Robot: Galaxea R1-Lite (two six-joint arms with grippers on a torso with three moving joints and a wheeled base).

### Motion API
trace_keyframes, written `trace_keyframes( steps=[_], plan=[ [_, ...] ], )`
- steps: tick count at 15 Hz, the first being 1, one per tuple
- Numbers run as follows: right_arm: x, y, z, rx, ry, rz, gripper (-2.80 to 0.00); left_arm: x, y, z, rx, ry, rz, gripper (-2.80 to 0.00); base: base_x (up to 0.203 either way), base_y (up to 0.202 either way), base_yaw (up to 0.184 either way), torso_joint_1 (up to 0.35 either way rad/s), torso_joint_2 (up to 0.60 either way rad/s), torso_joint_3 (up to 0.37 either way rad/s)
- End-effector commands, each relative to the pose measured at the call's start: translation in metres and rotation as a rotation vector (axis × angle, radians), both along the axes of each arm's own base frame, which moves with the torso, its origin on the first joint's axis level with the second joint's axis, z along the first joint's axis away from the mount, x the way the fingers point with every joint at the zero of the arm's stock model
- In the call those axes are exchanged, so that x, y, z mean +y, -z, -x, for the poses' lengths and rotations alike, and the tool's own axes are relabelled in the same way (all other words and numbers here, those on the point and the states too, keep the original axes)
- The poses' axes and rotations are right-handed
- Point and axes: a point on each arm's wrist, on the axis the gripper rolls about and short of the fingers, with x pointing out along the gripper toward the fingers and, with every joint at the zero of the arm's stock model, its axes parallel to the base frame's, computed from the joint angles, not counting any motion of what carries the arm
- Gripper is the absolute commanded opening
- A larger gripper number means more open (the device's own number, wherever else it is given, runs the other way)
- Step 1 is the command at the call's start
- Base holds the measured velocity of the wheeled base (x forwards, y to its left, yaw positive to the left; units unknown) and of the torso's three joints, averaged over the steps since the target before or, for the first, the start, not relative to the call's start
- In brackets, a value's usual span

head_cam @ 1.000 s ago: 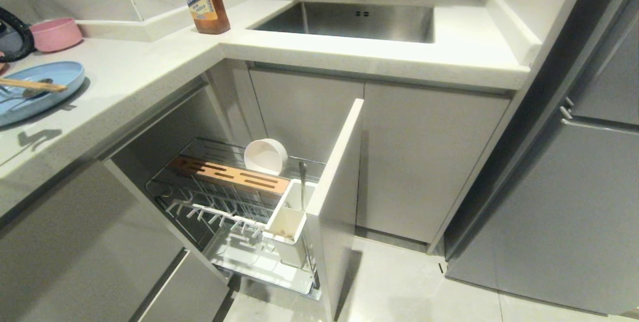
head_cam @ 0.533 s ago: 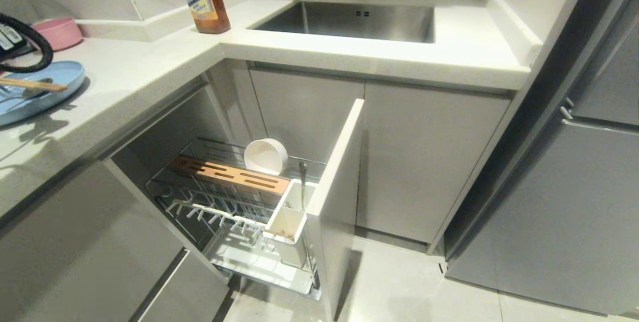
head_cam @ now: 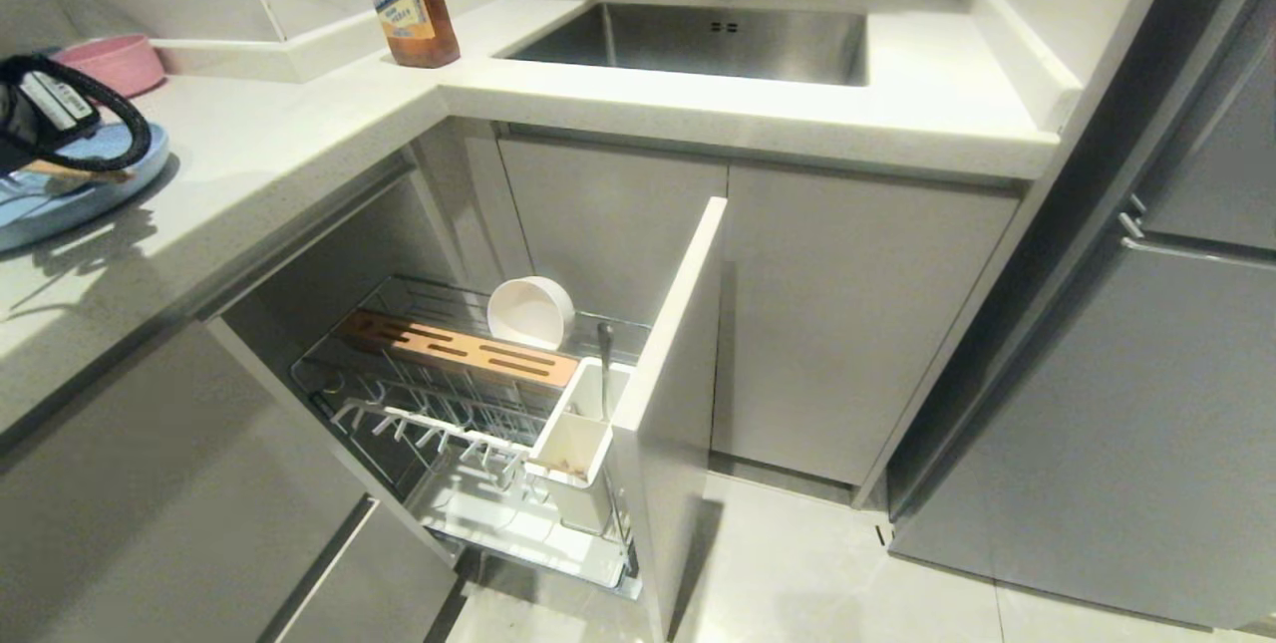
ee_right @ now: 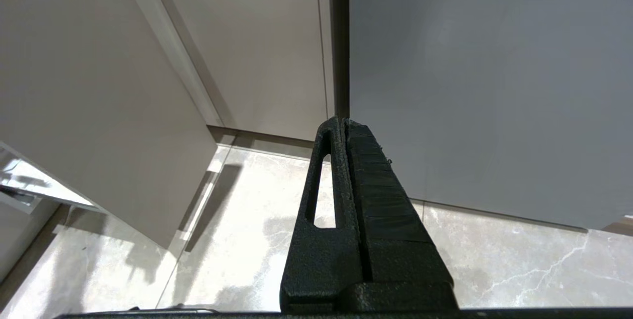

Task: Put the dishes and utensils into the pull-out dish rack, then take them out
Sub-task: Pick up the chopsticks and place it in the cupboard

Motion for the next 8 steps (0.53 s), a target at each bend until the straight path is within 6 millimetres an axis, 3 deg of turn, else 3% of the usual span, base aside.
trace_keyframes(
  steps=[1, 8],
  plan=[
    [0.0, 0.0, -0.0001, 0.001, 0.0, -0.001, -2.8, 0.0022, 0.0055, -0.0065, 0.019, -0.009, 0.004, 0.0, 0.0, 0.0, 0.0, 0.0, 0.0, 0.0],
    [0.0, 0.0, -0.0001, 0.001, 0.0, -0.001, -2.8, 0.0097, 0.0095, -0.0128, 0.02, -0.034, 0.001, 0.0, 0.0, 0.0, 0.0, 0.0, 0.0, 0.0]
  ],
)
